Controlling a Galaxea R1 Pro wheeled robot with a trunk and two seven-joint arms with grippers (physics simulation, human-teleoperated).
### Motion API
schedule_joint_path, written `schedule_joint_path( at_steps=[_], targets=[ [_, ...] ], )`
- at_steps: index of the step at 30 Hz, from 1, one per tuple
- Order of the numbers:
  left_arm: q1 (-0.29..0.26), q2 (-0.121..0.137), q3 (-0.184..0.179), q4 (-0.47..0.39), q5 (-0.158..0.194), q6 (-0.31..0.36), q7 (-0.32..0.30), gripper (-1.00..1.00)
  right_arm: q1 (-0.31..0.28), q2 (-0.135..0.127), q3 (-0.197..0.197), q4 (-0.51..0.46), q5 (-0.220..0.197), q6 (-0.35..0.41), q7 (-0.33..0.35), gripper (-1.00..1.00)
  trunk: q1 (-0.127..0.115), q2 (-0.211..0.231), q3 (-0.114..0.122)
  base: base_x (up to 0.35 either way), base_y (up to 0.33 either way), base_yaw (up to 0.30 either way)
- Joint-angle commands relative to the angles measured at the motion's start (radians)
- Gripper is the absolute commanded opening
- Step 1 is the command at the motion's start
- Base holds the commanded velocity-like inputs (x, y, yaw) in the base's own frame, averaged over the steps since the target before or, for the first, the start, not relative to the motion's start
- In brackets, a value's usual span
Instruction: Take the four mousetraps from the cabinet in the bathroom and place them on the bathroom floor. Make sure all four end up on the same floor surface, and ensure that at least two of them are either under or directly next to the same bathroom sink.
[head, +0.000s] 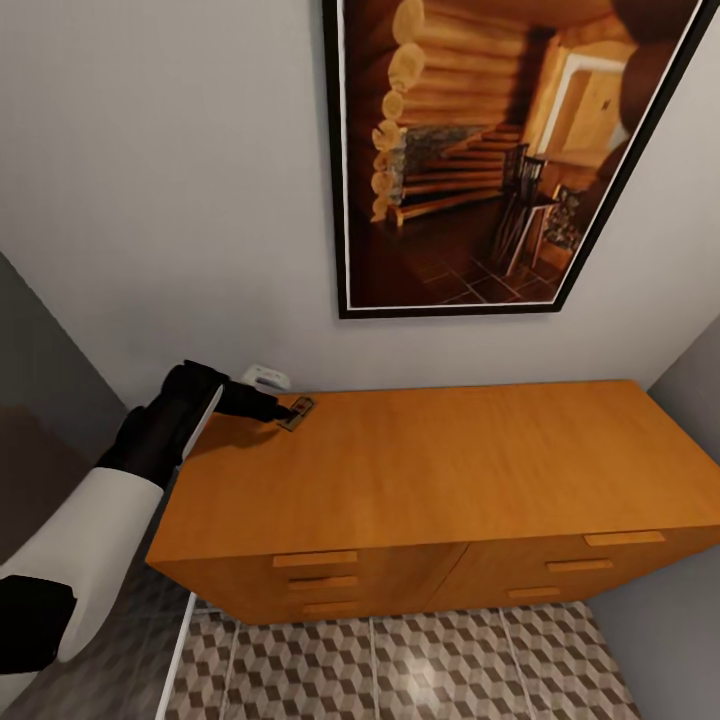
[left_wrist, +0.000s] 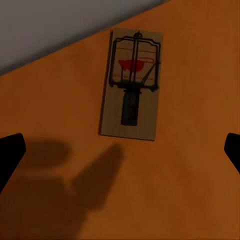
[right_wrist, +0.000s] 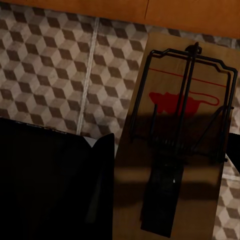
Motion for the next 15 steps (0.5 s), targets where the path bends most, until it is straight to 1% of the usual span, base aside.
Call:
schedule_joint_path(
  at_steps=[1, 6, 15],
  targets=[
    [-0.001, 0.001, -0.006, -0.001, -0.011, 0.001, -0.009, 1.0, -0.001, 0.0, 0.004, 0.001, -0.001, -0.003, 0.0, -1.0, 0.001, -0.002, -0.002, 0.0, 0.0, 0.0],
    [-0.001, 0.0, -0.032, -0.001, -0.011, 0.001, -0.009, 1.0, -0.001, 0.0, 0.004, 0.001, -0.001, -0.003, 0.0, -1.0, 0.001, -0.002, -0.006, 0.0, 0.0, 0.0],
    [-0.001, -0.012, -0.044, -0.001, -0.012, 0.001, -0.009, 1.0, -0.001, 0.0, 0.004, 0.001, -0.001, -0.003, -0.001, -1.0, 0.001, -0.002, -0.007, 0.0, 0.0, 0.0]
  ],
)
